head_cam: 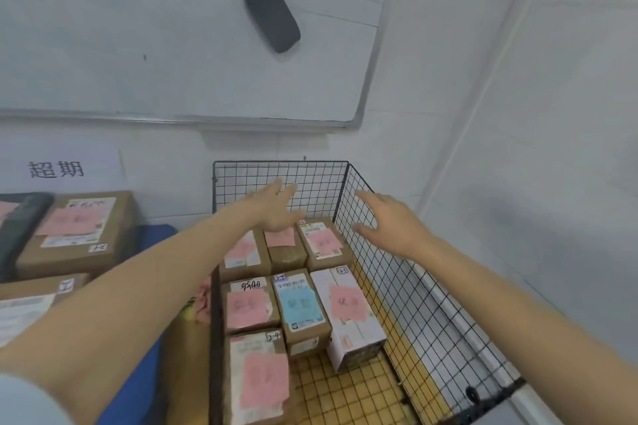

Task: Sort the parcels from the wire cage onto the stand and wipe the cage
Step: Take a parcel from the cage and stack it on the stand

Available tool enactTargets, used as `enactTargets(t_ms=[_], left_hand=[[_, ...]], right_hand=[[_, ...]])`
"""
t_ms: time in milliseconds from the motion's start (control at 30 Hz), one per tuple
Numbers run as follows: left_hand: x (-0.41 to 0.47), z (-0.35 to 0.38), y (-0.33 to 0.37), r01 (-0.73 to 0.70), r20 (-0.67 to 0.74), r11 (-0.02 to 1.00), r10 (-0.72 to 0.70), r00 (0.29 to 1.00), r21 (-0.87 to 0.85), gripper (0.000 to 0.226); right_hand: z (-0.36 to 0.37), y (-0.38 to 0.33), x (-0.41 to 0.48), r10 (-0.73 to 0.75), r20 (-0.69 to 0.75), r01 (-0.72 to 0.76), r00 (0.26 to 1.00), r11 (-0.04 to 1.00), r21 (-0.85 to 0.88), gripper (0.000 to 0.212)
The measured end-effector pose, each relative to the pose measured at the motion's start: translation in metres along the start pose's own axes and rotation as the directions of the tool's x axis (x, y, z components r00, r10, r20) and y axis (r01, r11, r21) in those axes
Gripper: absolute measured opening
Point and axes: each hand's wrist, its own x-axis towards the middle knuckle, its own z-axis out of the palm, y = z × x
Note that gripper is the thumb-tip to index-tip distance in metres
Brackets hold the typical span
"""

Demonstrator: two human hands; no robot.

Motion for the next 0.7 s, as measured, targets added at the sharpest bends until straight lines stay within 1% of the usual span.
enactTargets(t_ms=[100,200,300,400,500,567,633,700], left_hand=[[0.009,0.004,0.008,0.032,0.010,0.999,-0.032,0.999,-0.036,0.076],[0.008,0.016,0.008,0.070,0.055,0.997,-0.067,0.996,-0.041,0.075],[0.003,0.025,0.001,0.164,0.036,0.983,-0.161,0.986,-0.083,0.074],[-0.008,0.040,0.002,0.250,0.039,0.956,-0.247,0.968,-0.156,0.074],[-0.020,0.063,0.006,0.304,0.041,0.922,-0.304,0.952,-0.238,0.075],[-0.030,0.083,0.007,0.350,0.060,0.897,-0.347,0.936,-0.268,0.077],[-0.044,0.102,0.009,0.405,0.086,0.878,-0.396,0.914,-0.256,0.079],[-0.059,0.117,0.016,0.457,0.141,0.863,-0.435,0.889,-0.215,0.080]], right_hand=[[0.011,0.013,0.015,-0.038,0.000,0.038,0.999,0.999,0.037,0.067],[0.028,0.022,0.030,-0.069,0.063,0.066,0.996,0.996,0.059,0.067],[0.046,0.021,0.048,-0.130,0.089,0.123,0.988,0.990,0.075,0.067],[0.061,0.012,0.055,-0.235,0.119,0.224,0.965,0.969,0.099,0.064],[0.083,0.002,0.050,-0.365,0.145,0.348,0.920,0.928,0.132,0.065],[0.100,-0.004,0.040,-0.424,0.203,0.402,0.882,0.905,0.142,0.064],[0.117,-0.009,0.028,-0.490,0.267,0.468,0.830,0.872,0.144,0.062],[0.130,-0.014,0.010,-0.524,0.333,0.502,0.784,0.851,0.155,0.065]])
